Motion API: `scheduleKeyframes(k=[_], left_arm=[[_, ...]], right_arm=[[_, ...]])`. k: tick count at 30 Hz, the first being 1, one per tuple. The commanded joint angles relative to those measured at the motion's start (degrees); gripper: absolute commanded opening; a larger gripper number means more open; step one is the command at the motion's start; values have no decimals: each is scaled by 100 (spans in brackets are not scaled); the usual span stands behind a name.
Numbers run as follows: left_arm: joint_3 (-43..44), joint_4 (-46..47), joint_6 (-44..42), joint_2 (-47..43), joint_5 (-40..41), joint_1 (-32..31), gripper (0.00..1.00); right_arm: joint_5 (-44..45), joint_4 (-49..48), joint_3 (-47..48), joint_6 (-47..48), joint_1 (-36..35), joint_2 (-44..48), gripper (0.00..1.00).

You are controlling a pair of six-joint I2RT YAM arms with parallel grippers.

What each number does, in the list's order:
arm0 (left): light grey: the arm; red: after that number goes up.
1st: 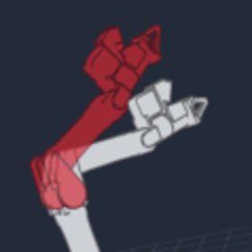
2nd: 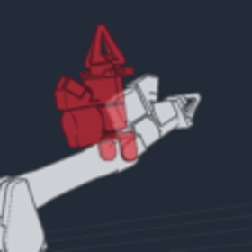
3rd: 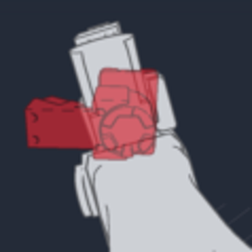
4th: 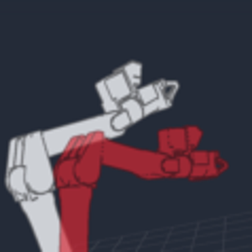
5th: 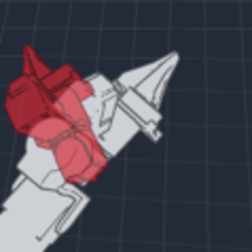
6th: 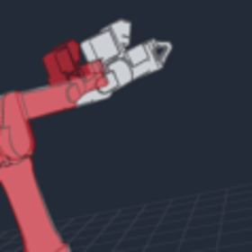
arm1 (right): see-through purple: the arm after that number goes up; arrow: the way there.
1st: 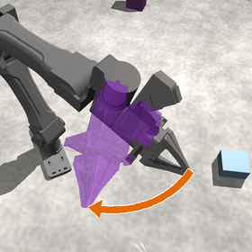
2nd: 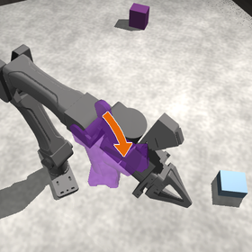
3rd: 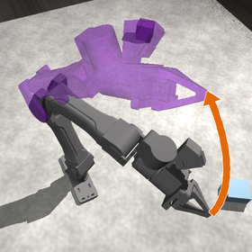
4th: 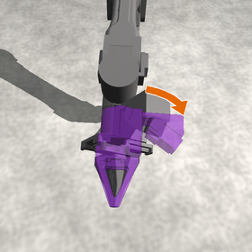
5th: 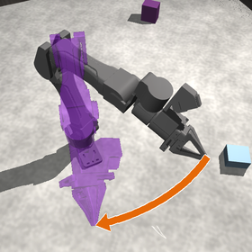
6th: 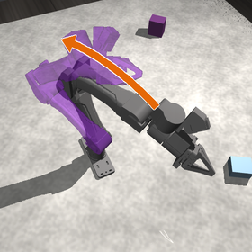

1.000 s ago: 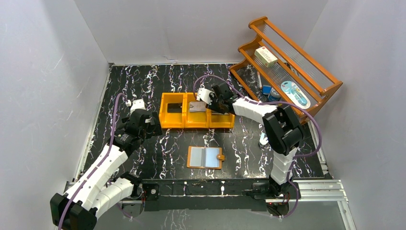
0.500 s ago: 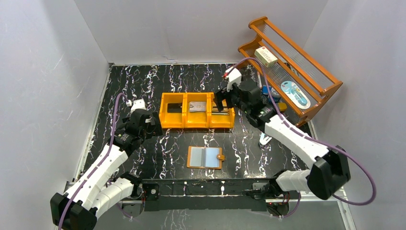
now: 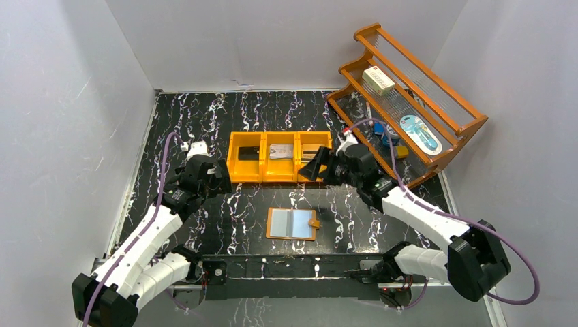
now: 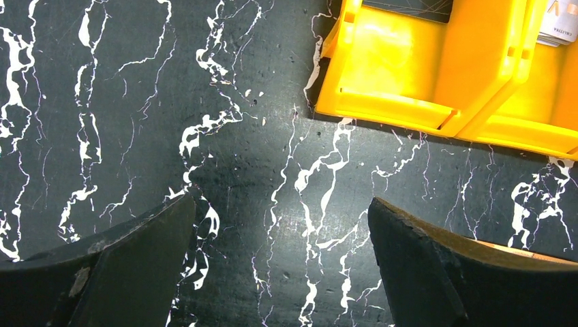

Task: Take the credit cards out of the card holder

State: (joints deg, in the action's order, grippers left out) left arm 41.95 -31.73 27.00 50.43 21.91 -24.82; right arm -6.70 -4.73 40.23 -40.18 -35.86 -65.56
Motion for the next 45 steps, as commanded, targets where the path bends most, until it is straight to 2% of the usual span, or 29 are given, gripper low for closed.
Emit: scheduleKeyframes(k=[1,3,4,5,9,12,14,16,20,23,28,31,38,45], left_arm=[[111,-9,-80,41,-41,30,98],[121,-5,-90,48,-42,34,98],[113,-5,-86,27,-20,35,98],[111,-15,-75,9,14,34,98],[97,-14,-55,-71,67,32,98],[98,-8,-55,-63,52,30,98],[103,-4,-55,-40,50,30,98],[115,-16,-63,-42,59,35,98],[110,-33,-55,-97,129,31,98],[111,-51,-39,-141,180,32,98],[115,-108,10,-194,322,31,98],[125,-136,33,-192,374,31,98],[121,-154,77,-193,403,30,98],[127,-154,77,-168,402,32,98]], right_arm=[[-497,-397,-301,-1927,-69,7,92],[-205,107,-161,-1840,-308,-24,90],[108,559,-41,-1737,-519,-44,85],[513,921,89,-1626,-773,-90,80],[2352,2548,863,-1626,-1956,-497,70],[3422,3447,1383,-1981,-2810,-984,62],[3960,3880,1722,-2256,-3347,-1348,50],[4482,4447,2160,-2497,-3755,-1833,50],[5420,6064,3339,-3178,-4324,-3010,59],[5267,6065,3644,-2970,-4351,-3378,61],[4407,4161,2922,-2082,-4313,-3067,70],[3807,3753,2712,-1977,-4127,-3043,71],[3261,3491,2687,-1971,-3882,-3287,75],[3267,4065,3139,-2020,-3832,-3986,79]])
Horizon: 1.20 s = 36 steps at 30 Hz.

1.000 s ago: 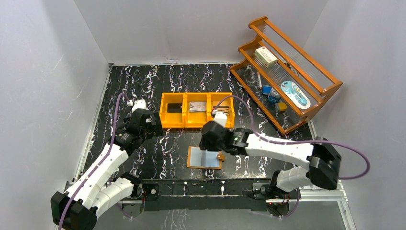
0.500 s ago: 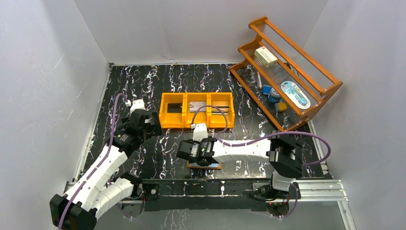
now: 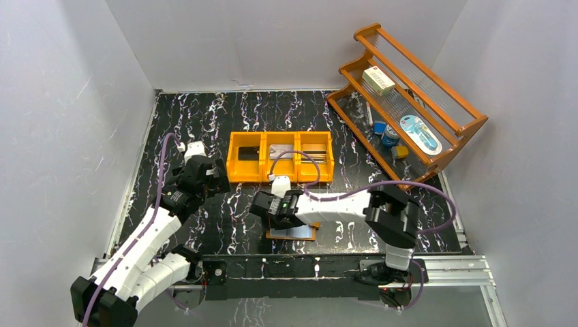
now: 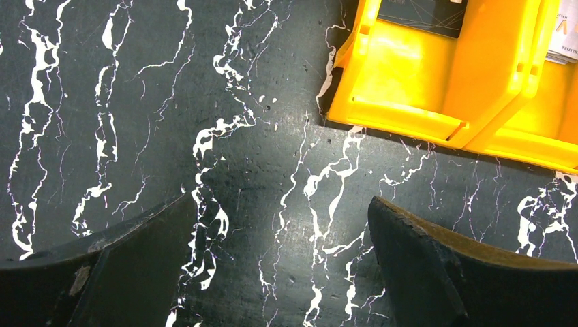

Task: Take the credit cards out of the card holder

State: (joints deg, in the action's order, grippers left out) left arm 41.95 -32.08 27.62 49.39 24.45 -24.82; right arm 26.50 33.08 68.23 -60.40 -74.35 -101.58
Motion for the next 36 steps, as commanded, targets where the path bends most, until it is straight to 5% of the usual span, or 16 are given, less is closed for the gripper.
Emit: scheduleKeyframes(k=[1,12,17,23,29,36], left_arm=[[129,-120,16,-65,148,32,98],[121,-117,16,-19,119,31,98],[136,-122,16,7,89,38,98],[136,-120,16,9,88,31,98],[131,-117,16,31,69,30,98],[137,-120,11,42,51,30,98]], right_arm=[[-79,294,360,9,18,-449,79],[-71,132,261,41,28,-337,59],[-322,-207,48,115,99,-61,70],[-344,-212,-55,55,204,72,66],[-540,-221,-63,51,237,-124,74],[-441,53,107,64,236,-300,58]])
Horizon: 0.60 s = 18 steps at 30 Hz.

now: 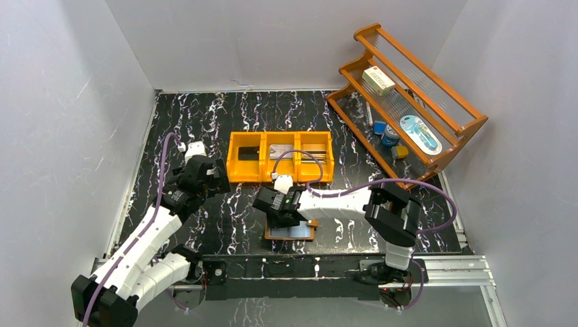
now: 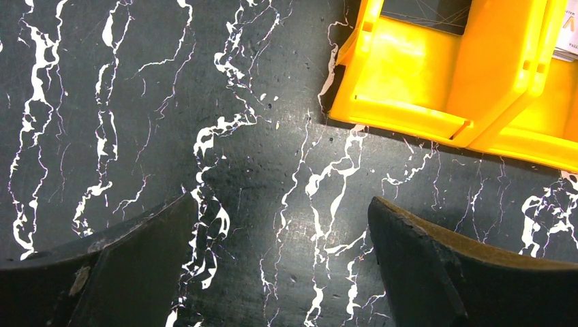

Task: Take the credit cards out of the card holder

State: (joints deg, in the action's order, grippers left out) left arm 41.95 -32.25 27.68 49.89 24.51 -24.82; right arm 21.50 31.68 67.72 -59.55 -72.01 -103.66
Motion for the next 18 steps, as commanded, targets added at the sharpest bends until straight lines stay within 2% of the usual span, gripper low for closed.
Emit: scheduleKeyframes(k=[1,5,8,10,12,15,18], left_arm=[[132,-105,9,-9,47,30,98],[129,-105,10,-4,36,25,99],[135,-95,9,5,4,34,98],[125,-89,9,4,-61,31,98],[114,-74,9,-2,-150,30,98],[88,-28,0,0,-354,30,98],[60,-9,30,-2,-584,39,98]], right_arm=[[69,169,131,-27,5,-60,56],[82,-8,35,27,3,144,49],[-16,-329,-128,113,18,334,36],[-151,-509,-246,120,77,354,34],[-327,-673,-388,119,163,571,27],[-573,-1000,-675,119,294,712,8],[-942,-1514,-1021,119,449,871,2]])
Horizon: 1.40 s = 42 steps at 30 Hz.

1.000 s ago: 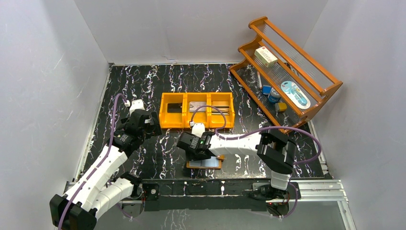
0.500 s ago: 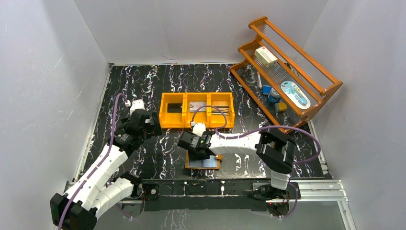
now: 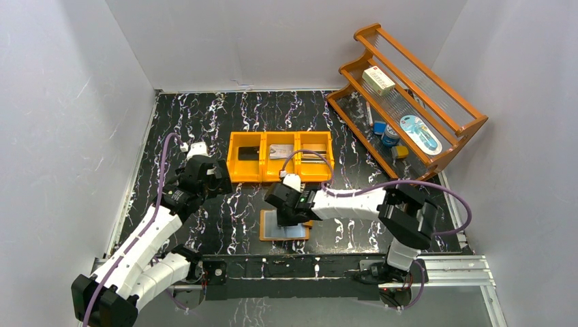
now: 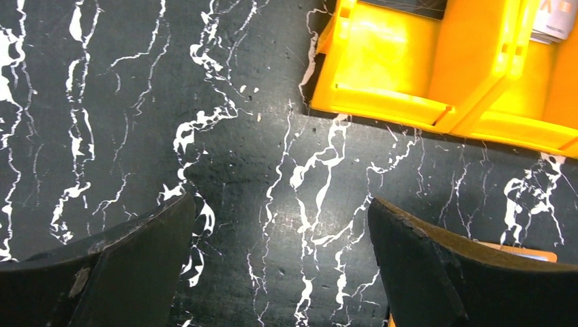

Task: Take the credit cards out of the card holder

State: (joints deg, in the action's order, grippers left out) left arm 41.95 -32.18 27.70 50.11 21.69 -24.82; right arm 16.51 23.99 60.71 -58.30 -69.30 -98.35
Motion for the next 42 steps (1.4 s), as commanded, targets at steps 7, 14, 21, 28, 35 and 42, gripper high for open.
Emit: scheduleKeyframes(k=[7,14,21,28,35,42], left_arm=[[-31,179,114,-29,-1691,30,98],[-530,1199,620,71,-4512,30,93],[-849,1742,1008,497,-5875,-15,87],[-1034,2121,1374,898,-5607,-455,86],[-1033,2761,1715,1548,-5079,-1090,86],[-1022,2774,1869,2007,-4679,-1233,85]], right_arm=[[-1618,-2378,-1346,-115,604,840,3],[-2118,-3570,-2351,-497,972,1200,6],[-2458,-4307,-2907,-986,1184,1112,9],[-2528,-4652,-3343,-1358,1387,1169,11],[-2585,-4758,-3492,-1513,1456,1138,15],[-2497,-4557,-3550,-1539,1504,1276,20]])
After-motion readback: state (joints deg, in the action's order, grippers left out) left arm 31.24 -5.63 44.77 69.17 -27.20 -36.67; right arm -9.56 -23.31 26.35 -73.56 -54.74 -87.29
